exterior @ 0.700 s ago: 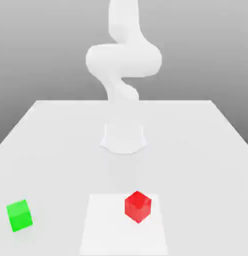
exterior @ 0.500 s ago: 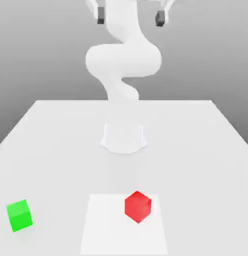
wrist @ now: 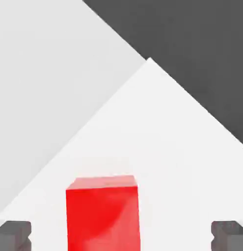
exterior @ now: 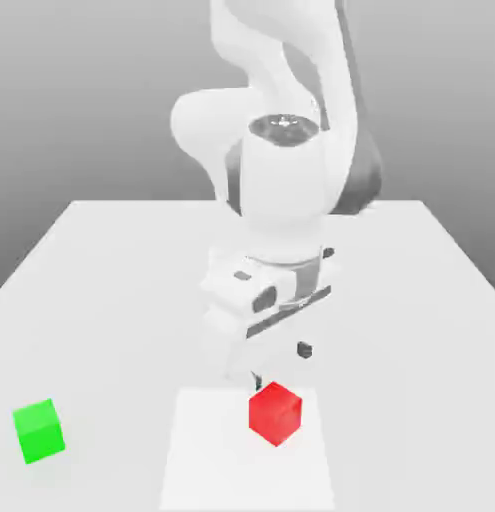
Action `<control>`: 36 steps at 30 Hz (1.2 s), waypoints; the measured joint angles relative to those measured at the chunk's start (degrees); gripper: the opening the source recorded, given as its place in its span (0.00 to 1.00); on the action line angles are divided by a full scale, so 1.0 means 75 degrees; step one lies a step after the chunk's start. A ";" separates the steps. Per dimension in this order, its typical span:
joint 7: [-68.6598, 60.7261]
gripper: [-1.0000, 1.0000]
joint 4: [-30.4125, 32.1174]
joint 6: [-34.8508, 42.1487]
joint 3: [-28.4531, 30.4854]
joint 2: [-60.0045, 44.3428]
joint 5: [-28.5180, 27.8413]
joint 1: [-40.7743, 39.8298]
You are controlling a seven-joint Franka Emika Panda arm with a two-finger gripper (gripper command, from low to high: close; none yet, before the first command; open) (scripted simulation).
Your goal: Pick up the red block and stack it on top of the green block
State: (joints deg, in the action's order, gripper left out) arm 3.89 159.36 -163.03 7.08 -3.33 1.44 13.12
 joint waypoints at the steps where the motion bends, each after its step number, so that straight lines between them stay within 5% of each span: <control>1: -0.0098 0.50 -0.0024 -0.0228 -0.0058 -0.0275 0.0105 -0.0034; 4: -0.0357 0.50 -0.0130 -0.0927 -0.0366 -0.1103 0.0436 -0.0266; 5: -0.0408 0.00 -0.0159 -0.1107 -0.0463 -0.1316 0.0507 -0.0346; 12: -0.0400 0.00 -0.0161 -0.1116 -0.0478 -0.1338 0.0497 -0.0362; 19: -0.0037 0.00 0.0003 0.0324 -0.0128 0.0268 -0.0131 -0.0369; 30: -0.3116 0.00 -0.2158 0.1832 0.1449 -0.0447 0.0366 -0.3637; 35: -0.3921 0.00 -0.2408 0.0946 0.1112 -0.1632 0.1171 -0.4118; 36: -0.3995 1.00 -0.2419 0.0820 0.1046 -0.1777 0.1268 -0.4171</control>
State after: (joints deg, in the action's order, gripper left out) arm -26.07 141.22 -156.88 14.92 -16.66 10.95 -18.16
